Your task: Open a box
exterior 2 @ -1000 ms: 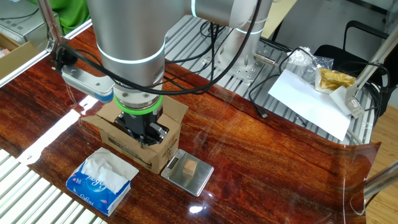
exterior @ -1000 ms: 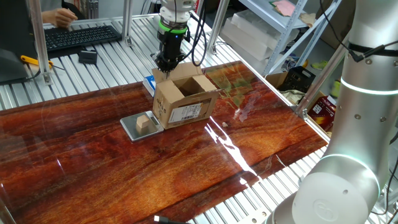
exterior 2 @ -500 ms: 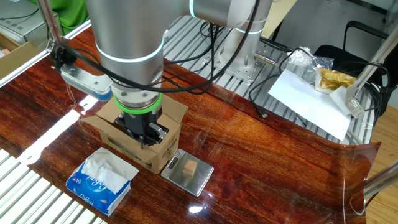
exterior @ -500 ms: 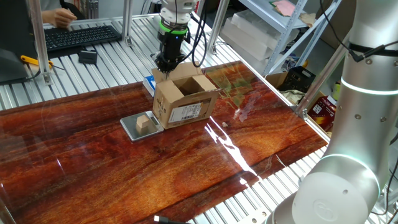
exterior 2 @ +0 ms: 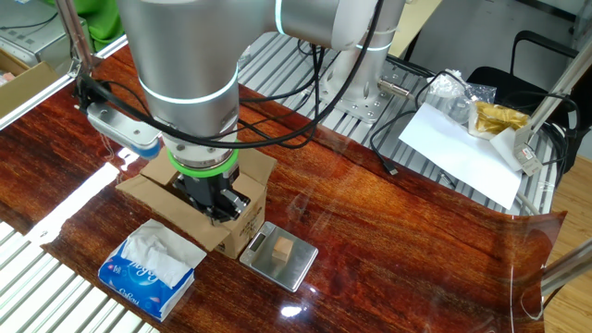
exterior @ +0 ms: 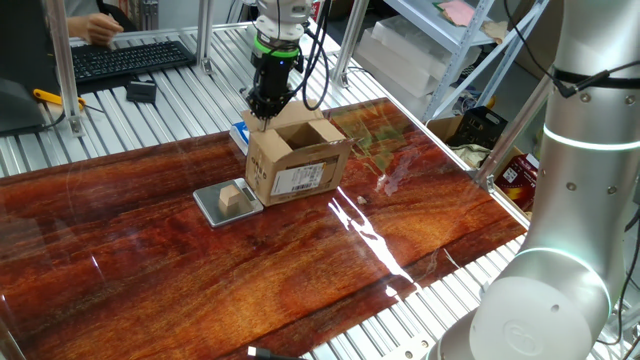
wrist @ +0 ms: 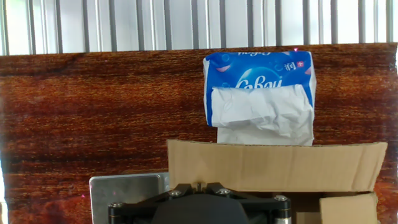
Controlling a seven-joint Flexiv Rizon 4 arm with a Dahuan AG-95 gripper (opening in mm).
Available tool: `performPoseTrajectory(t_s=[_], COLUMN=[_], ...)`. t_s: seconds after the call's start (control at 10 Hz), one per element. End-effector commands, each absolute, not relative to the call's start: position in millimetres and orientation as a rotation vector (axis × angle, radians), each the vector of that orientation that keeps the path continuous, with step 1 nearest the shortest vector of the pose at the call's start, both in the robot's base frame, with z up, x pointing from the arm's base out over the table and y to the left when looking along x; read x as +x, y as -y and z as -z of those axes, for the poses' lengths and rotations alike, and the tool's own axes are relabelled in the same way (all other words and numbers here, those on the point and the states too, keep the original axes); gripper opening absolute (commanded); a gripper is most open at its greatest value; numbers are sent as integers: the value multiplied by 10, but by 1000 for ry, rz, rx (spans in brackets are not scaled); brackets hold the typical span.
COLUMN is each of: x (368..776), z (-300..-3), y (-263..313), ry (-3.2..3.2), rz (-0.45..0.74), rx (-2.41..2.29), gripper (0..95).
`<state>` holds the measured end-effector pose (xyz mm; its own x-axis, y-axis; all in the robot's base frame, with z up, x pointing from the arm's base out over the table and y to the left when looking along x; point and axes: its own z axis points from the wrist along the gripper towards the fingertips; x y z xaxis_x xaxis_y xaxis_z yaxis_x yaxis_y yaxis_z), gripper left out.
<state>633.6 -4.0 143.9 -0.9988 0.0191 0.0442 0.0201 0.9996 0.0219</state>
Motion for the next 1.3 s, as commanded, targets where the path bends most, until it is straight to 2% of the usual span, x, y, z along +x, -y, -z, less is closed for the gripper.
performPoseTrajectory(t_s=[0.1, 1.3], x=[6344, 6344], z=[-1430, -1426], y=[41, 40], ry=[3095, 3101], rz=[33, -10], rx=[-26, 19], gripper=[0, 0])
